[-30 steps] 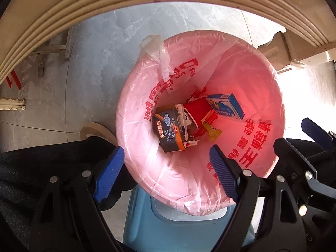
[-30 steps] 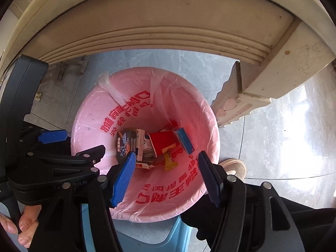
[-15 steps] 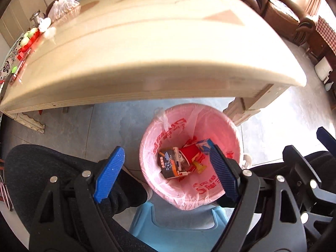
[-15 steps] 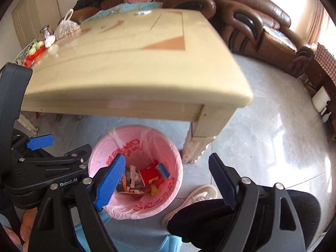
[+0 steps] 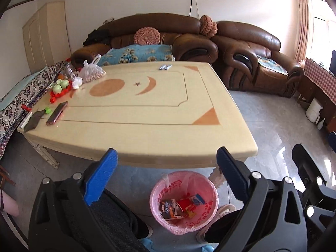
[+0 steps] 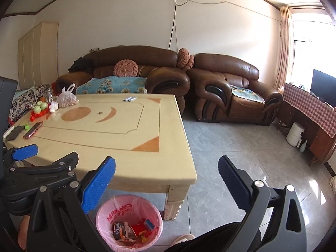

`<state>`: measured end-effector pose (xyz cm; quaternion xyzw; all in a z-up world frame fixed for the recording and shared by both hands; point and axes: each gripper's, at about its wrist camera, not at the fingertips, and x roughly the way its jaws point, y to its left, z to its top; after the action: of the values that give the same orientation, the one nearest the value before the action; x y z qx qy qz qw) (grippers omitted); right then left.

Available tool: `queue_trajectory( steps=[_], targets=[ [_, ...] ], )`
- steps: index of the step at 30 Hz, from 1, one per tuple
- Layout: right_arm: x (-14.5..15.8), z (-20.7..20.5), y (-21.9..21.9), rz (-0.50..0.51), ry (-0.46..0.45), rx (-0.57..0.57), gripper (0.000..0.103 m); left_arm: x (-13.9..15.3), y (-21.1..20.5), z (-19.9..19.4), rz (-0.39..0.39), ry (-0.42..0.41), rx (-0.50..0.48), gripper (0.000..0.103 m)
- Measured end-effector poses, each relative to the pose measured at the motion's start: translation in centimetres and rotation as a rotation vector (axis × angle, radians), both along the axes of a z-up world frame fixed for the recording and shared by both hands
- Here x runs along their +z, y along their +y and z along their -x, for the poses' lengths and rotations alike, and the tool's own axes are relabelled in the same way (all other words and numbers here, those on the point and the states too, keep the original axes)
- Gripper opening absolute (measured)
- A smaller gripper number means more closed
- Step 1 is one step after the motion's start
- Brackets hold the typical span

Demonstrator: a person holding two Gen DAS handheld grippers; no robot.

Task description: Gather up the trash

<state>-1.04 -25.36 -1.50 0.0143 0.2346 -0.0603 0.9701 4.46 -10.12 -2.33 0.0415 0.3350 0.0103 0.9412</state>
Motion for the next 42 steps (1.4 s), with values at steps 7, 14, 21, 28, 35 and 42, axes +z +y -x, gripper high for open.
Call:
queue_trajectory(
  steps=[7, 14, 21, 28, 35, 42],
  targets=[
    [3.5, 2.8, 0.1, 0.024, -0.064, -0.026, 0.096, 3.6, -0.2, 2.3, -0.012, -0.064, 0.005, 0.097],
    [5.0, 4.2, 0.1, 0.036, -0.070, -0.070, 0.096, 4.1, -0.1, 3.3, 0.055, -0.038, -0.034, 0.097],
    [5.2, 5.0, 0.2, 0.037, -0.082, -0.086, 0.096, 4.3, 0.2, 3.8, 0.069, -0.043, -0.035, 0.097],
    [5.5, 5.4, 0.2, 0.025, -0.099, -0.089, 0.096, 4.9, 0.1, 4.4, 0.056, -0.072, -0.027, 0.097],
    [5.7, 5.4, 0.2, 0.024, -0.105, -0.095, 0.096, 5.4, 0.2, 4.7, 0.052, -0.090, -0.023, 0.097],
    [5.7, 5.4, 0.1, 0.016, -0.104, -0.091, 0.096, 5.4, 0.2, 4.8, 0.050, -0.091, -0.023, 0.097]
  ],
)
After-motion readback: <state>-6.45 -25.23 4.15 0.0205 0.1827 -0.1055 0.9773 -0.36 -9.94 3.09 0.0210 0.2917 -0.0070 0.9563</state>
